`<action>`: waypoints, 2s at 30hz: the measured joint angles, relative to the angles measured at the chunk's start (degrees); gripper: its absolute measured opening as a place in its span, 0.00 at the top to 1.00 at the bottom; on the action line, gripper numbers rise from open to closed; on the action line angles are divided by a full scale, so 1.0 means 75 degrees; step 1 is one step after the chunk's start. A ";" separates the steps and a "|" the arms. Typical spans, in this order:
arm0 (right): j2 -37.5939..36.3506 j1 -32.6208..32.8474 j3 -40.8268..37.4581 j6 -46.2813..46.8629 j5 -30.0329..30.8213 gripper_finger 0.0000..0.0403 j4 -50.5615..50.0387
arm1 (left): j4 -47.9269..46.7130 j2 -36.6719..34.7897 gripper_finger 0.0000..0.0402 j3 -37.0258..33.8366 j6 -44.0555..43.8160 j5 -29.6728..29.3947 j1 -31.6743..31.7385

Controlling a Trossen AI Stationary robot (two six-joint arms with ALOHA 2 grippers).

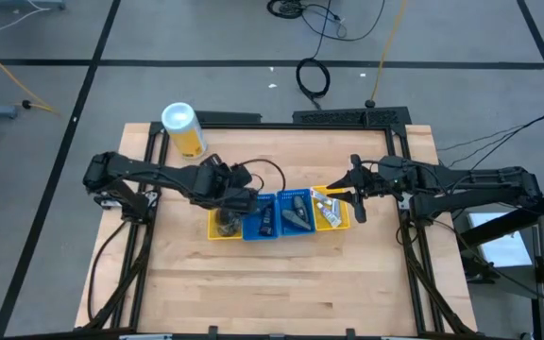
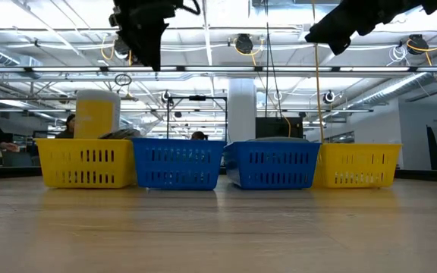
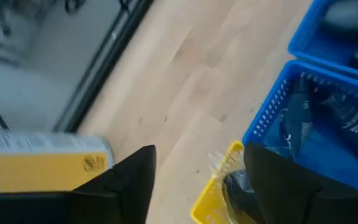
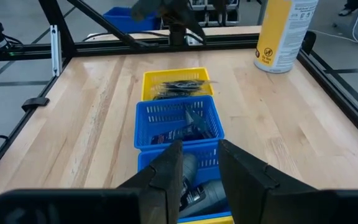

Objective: Pick & Place Travel size toiletries
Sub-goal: Return to Home Position

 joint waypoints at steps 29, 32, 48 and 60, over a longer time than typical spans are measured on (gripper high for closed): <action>-0.3145 0.0067 -0.2447 -0.0242 -0.0002 0.83 0.0226 | 0.7353 -0.6986 0.47 -0.6721 0.3366 0.0548 -0.1065; -0.3807 0.0067 -0.2847 -0.0268 -0.0002 0.84 0.0314 | 0.8325 -0.7685 0.47 -0.7551 0.3618 0.0671 -0.1065; -0.6223 0.0067 -0.4883 0.0137 0.0013 0.84 0.1201 | 1.1258 -0.9275 0.53 -1.0735 0.3969 0.1768 -0.1065; -0.6244 0.0064 -0.5622 -0.0240 -0.0199 0.84 0.1930 | 1.1944 -0.9291 0.54 -1.1707 0.2656 0.1537 -0.1053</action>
